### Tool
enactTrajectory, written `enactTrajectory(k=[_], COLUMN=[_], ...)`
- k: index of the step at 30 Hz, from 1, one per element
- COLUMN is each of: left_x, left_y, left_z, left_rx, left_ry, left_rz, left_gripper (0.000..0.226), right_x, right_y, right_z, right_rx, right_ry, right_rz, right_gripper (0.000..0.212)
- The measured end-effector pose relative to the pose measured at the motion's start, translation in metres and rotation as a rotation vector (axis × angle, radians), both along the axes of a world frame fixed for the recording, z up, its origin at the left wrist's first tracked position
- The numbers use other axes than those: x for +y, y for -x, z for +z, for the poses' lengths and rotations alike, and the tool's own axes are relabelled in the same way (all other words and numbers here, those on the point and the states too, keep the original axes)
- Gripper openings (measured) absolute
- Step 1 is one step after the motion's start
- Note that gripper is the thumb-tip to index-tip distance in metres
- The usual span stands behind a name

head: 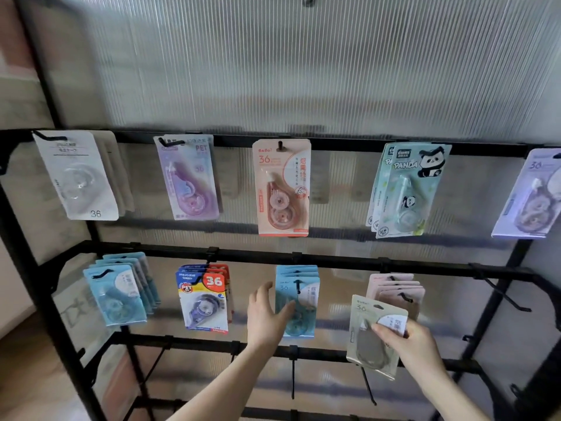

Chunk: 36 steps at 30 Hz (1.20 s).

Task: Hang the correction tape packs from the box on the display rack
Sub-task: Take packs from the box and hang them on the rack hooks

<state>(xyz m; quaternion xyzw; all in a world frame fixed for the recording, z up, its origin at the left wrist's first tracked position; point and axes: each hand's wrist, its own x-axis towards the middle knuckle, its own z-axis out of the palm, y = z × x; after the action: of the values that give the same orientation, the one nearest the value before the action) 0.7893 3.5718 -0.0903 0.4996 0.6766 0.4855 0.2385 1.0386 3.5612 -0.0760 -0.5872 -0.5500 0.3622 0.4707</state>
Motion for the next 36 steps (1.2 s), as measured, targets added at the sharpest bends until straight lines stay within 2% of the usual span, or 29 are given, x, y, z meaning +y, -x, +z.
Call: enactTrajectory(k=[9, 18, 24, 30, 34, 36], left_x=[-0.040, -0.065, -0.064, -0.063, -0.056, -0.052], left_y=[0.020, 0.021, -0.014, -0.088, -0.131, -0.145], left_z=[0.017, 0.025, 0.026, 0.026, 0.023, 0.020], left_rx=[0.435, 0.649, 0.868, 0.950, 0.945, 0.952], left_ry=[-0.122, -0.142, -0.280, -0.258, -0.244, -0.238], left_rz=[0.039, -0.001, 0.023, 0.063, 0.084, 0.080], left_gripper=[0.061, 0.062, 0.071, 0.061, 0.064, 0.067], right_x=[-0.025, -0.050, -0.043, -0.024, 0.000, 0.007], right_y=[0.015, 0.010, -0.037, -0.110, -0.154, -0.170], right_z=[0.012, 0.028, 0.035, 0.036, 0.030, 0.028], right_rx=[0.038, 0.129, 0.150, 0.189, 0.208, 0.218], right_ry=[-0.010, -0.048, -0.064, -0.083, -0.079, -0.076], right_rz=[-0.092, -0.116, -0.076, -0.025, -0.056, -0.067], right_gripper=[0.013, 0.006, 0.005, 0.008, 0.026, 0.019])
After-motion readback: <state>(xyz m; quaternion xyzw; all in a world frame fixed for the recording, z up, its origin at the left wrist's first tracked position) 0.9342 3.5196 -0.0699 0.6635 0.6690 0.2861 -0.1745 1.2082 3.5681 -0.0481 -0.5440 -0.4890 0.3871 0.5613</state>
